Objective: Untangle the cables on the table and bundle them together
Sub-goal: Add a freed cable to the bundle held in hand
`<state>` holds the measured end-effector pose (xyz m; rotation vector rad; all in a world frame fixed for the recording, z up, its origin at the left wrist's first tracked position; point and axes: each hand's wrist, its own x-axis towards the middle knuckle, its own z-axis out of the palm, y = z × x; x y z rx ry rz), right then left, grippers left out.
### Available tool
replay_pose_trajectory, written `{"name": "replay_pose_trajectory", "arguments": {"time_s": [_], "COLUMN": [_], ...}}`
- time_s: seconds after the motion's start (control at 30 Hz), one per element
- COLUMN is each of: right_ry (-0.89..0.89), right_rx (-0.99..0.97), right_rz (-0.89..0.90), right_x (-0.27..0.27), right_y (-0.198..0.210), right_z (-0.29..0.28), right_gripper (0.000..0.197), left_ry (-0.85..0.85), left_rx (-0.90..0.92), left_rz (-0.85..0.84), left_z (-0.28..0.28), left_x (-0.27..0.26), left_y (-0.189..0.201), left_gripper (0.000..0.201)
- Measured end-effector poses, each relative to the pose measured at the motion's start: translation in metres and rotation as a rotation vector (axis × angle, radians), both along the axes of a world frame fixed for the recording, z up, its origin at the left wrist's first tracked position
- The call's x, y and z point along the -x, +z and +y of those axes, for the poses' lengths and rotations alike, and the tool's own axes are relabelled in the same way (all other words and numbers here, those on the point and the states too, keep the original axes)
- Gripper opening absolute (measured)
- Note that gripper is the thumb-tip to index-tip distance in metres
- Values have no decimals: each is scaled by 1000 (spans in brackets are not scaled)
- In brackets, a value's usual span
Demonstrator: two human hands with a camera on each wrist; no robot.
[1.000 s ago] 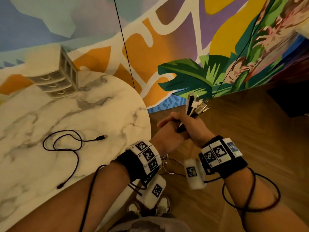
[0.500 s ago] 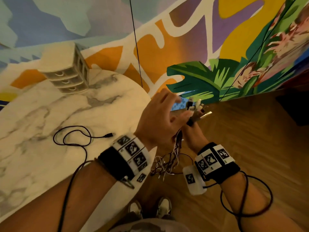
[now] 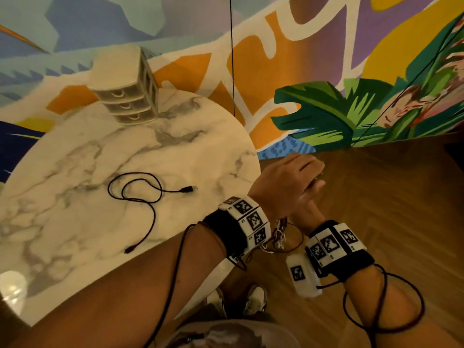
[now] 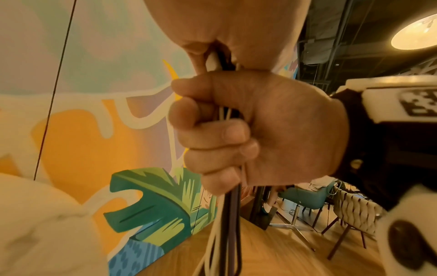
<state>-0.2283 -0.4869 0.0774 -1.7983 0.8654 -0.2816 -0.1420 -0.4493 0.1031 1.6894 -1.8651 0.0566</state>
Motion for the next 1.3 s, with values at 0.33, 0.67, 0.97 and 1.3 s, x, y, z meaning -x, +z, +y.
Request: {"name": "replay_pose_trajectory", "arguments": {"time_s": [0.33, 0.67, 0.97, 1.3], "right_ry": [-199, -118, -118, 77], "right_rx": [-321, -536, -500, -273], "right_rz": [-76, -160, -96, -128], "right_x": [-20, -13, -40, -60], "right_y": [-22, -46, -35, 1], "right_z": [15, 22, 23, 24], "right_gripper": [44, 50, 28, 38], "left_ry": [209, 544, 391, 303], "left_rx": [-113, -1140, -389, -297], "left_rz": [393, -82, 665, 869], "left_z": [26, 129, 48, 62], "left_x": [-56, -156, -84, -80], "left_y": [-27, -125, -28, -1], "left_gripper": [51, 41, 16, 16]}}
